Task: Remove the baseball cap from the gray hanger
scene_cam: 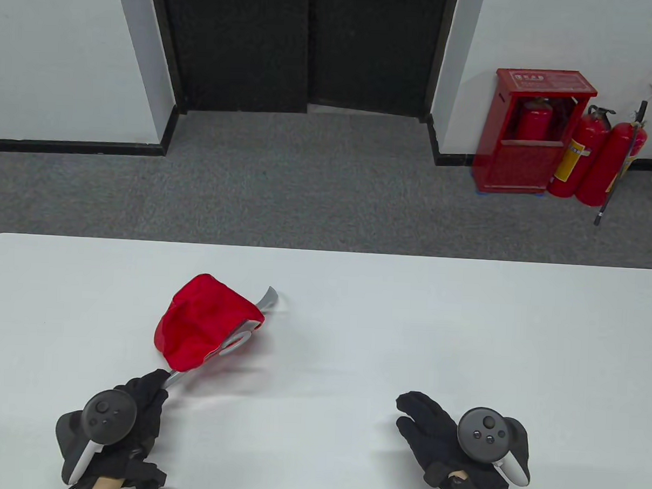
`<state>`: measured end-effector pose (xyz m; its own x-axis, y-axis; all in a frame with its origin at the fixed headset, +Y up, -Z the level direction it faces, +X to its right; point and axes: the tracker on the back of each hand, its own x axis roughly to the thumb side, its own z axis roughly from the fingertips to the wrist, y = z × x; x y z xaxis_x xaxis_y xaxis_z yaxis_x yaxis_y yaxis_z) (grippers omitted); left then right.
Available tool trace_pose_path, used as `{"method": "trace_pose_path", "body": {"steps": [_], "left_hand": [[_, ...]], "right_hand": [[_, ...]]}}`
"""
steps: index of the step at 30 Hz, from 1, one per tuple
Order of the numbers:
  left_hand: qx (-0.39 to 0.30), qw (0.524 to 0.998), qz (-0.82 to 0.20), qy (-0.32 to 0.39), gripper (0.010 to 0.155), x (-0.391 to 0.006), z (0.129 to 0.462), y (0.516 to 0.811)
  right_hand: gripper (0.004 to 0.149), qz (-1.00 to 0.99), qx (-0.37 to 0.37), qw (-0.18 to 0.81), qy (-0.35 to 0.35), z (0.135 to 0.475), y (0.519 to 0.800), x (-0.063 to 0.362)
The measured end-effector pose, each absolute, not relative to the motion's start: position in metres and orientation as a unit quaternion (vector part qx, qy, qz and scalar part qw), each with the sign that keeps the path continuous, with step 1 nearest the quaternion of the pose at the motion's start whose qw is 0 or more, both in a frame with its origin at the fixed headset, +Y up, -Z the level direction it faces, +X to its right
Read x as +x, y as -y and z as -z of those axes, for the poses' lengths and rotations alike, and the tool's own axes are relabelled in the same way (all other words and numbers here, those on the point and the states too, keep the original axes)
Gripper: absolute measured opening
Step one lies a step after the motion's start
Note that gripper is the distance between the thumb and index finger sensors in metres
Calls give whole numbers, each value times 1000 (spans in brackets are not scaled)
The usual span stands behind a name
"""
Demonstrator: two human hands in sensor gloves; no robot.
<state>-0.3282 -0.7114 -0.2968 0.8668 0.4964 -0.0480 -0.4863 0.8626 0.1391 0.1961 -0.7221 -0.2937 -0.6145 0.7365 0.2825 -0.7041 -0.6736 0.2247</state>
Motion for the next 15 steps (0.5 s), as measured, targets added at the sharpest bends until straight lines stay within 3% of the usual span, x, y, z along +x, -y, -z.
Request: {"method": "trace_pose_path", "body": {"steps": [11,15], "left_hand": [[46,905,-423,7,45,-324,287,699],[43,881,-470,39,45,-318,283,694]], "right_hand": [[62,-896,189,400,-23,291,715,198],[61,-885,218,410,40,285,702,199]]}}
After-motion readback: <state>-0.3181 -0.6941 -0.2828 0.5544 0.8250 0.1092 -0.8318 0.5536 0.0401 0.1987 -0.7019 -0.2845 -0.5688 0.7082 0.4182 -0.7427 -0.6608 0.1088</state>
